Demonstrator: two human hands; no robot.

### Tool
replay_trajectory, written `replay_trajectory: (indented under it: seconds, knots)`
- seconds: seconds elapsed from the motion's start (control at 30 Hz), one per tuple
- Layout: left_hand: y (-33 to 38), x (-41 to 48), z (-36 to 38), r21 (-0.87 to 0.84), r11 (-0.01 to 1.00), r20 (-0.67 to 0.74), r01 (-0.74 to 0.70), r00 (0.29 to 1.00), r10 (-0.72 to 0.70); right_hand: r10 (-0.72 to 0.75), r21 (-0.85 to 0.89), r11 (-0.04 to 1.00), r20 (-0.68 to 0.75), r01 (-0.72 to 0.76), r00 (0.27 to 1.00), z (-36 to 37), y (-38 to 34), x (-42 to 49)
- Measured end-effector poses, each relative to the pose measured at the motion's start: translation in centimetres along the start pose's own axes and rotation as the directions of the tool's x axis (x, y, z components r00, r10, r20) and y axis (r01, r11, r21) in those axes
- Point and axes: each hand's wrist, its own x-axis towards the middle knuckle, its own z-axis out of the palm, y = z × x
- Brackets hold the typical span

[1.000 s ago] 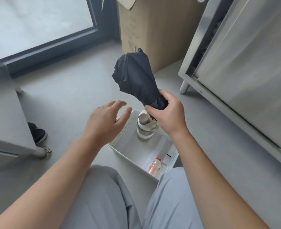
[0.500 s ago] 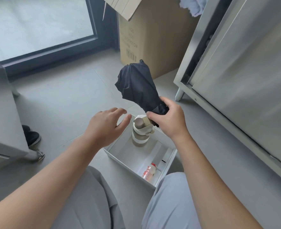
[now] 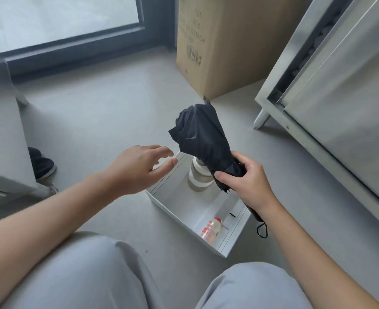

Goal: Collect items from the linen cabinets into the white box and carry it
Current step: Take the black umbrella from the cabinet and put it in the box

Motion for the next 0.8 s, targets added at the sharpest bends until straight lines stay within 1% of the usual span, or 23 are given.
replay_trajectory:
  seconds: [0.07, 0.13, 0.23, 0.3, 0.4, 0.47, 0.57, 0.7, 0.8]
  knots:
    - [-2.3, -1.3, 2.0, 0.045, 0.999, 0.031, 0.001, 1.0, -0.003, 0.024, 0.039, 0.999, 0.021, -0.025, 0.999, 1.3, 1.9, -1.0]
    - [-4.1, -3.0, 4.4, 0.055, 0.998, 0.04, 0.036, 0.998, -0.038, 0.022, 0.081, 0.996, 0.008, -0.023, 1.0, 2.6, 3.4, -1.8]
    - [-5.8, -5.1, 7.9, -0.002, 0.995, 0.024, 0.102, 0.994, -0.102, -0.009, 0.097, 0.995, -0.009, 0.01, 1.0, 3.9, 5.3, -2.5]
    - [-6.5, -5.9, 9.5, -0.03, 0.991, -0.011, 0.132, 0.991, -0.132, -0.013, 0.073, 0.997, 0.04, 0.011, 0.999, 4.3, 6.2, -2.8]
    - [-7.1, -6.7, 10.7, -0.05, 0.985, -0.025, 0.164, 0.986, -0.165, 0.048, -0.026, 0.999, 0.107, -0.046, 0.993, 5.0, 8.0, -3.4]
    - [-7.1, -7.1, 11.1, -0.041, 0.985, -0.019, 0.167, 0.986, -0.168, 0.09, -0.126, 0.989, 0.094, -0.078, 0.992, 5.4, 9.2, -3.9]
    - [-7.1, -7.6, 11.3, -0.034, 0.987, -0.006, 0.157, 0.987, -0.158, 0.115, -0.284, 0.954, 0.049, -0.097, 0.992, 5.7, 10.2, -3.8]
    - [-7.5, -7.4, 11.0, -0.03, 0.984, -0.021, 0.174, 0.984, -0.175, 0.156, -0.385, 0.911, -0.01, -0.148, 0.988, 5.6, 10.9, -3.4]
    - [-7.7, -7.2, 10.5, 0.008, 0.987, -0.045, 0.163, 0.986, -0.162, 0.174, -0.485, 0.863, 0.015, -0.145, 0.985, 5.6, 11.3, -3.1]
